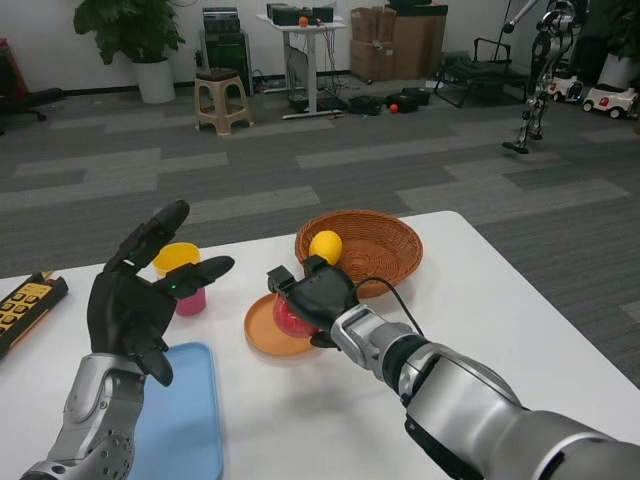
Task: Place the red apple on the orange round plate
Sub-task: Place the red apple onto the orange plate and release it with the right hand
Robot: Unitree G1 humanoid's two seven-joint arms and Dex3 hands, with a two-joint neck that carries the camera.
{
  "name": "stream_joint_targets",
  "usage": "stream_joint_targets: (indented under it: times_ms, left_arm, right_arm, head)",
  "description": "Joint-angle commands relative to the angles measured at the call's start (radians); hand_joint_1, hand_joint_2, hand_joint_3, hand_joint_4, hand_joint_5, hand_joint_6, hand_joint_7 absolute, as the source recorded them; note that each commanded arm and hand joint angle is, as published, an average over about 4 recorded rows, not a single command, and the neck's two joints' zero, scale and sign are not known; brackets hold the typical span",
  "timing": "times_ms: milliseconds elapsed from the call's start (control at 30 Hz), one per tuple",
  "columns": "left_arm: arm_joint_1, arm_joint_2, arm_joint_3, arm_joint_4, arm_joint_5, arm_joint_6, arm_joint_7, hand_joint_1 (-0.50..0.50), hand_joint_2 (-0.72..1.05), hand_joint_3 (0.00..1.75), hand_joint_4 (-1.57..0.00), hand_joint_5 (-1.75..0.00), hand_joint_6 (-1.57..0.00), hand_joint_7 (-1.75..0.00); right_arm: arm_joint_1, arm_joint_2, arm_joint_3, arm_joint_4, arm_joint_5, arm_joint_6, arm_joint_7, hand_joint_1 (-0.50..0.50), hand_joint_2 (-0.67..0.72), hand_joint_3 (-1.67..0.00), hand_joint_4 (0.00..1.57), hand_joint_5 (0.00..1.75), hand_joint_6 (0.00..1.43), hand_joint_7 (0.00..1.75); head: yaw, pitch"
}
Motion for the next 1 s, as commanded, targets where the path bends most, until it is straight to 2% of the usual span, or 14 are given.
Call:
stream_joint_targets:
  times_ms: [33, 133, 267, 433, 533, 600, 900, 1000]
  left_arm:
    - [-0.017, 0.008, -0.007, -0.005, -0.005, 0.002, 0.000, 0.50, -0.64, 0.09, -1.38, 0.00, -0.81, -0.07]
    - [-0.019, 0.009, -0.019, -0.005, -0.012, 0.002, 0.000, 0.50, -0.64, 0.09, -1.38, 0.00, -0.81, -0.07]
    - [-0.022, 0.010, -0.030, -0.005, -0.017, 0.001, 0.000, 0.50, -0.64, 0.09, -1.38, 0.00, -0.81, -0.07]
    - [-0.024, 0.011, -0.050, -0.005, -0.024, 0.002, 0.000, 0.50, -0.64, 0.09, -1.38, 0.00, -0.81, -0.07]
    - [-0.023, 0.010, -0.054, -0.005, -0.026, 0.002, 0.000, 0.50, -0.64, 0.09, -1.38, 0.00, -0.81, -0.07]
    - [-0.021, 0.010, -0.053, -0.005, -0.026, 0.001, 0.000, 0.50, -0.64, 0.09, -1.38, 0.00, -0.81, -0.07]
    - [-0.013, 0.007, -0.050, -0.007, -0.026, 0.001, 0.000, 0.50, -0.64, 0.09, -1.38, 0.00, -0.81, -0.07]
    - [-0.012, 0.007, -0.049, -0.007, -0.026, 0.001, 0.000, 0.50, -0.64, 0.09, -1.38, 0.00, -0.81, -0.07]
  right_arm:
    - [-0.034, -0.002, 0.018, 0.009, 0.017, 0.013, -0.008, -0.46, -0.60, -1.59, 0.49, 1.07, 0.18, 1.33]
    - [-0.036, -0.002, 0.028, 0.012, 0.021, 0.016, -0.008, -0.46, -0.60, -1.55, 0.49, 1.07, 0.20, 1.33]
    - [-0.038, -0.002, 0.039, 0.018, 0.026, 0.024, -0.008, -0.46, -0.60, -1.59, 0.49, 1.07, 0.19, 1.33]
    - [-0.044, -0.003, 0.074, 0.025, 0.042, 0.043, -0.008, -0.46, -0.60, -1.57, 0.49, 1.07, 0.25, 1.33]
    - [-0.049, -0.003, 0.101, 0.027, 0.067, 0.058, -0.004, -0.46, -0.60, -1.53, 0.44, 0.95, 0.27, 1.33]
    - [-0.051, -0.002, 0.124, 0.028, 0.094, 0.070, 0.006, -0.46, -0.60, -1.51, 0.40, 0.87, 0.29, 1.33]
    - [-0.054, -0.003, 0.132, 0.022, 0.124, 0.077, 0.051, -0.46, -0.60, -1.43, 0.34, 0.87, 0.26, 1.33]
    - [-0.057, -0.002, 0.154, 0.020, 0.151, 0.088, 0.073, -0.46, -0.60, -1.43, 0.34, 0.87, 0.26, 1.38]
  head:
    - [0.005, 0.010]
    - [0.005, 0.010]
    - [0.005, 0.027]
    - [-0.010, 0.033]
    - [-0.015, 0.034]
    - [-0.014, 0.033]
    - [-0.026, 0.025]
    - [-0.029, 0.023]
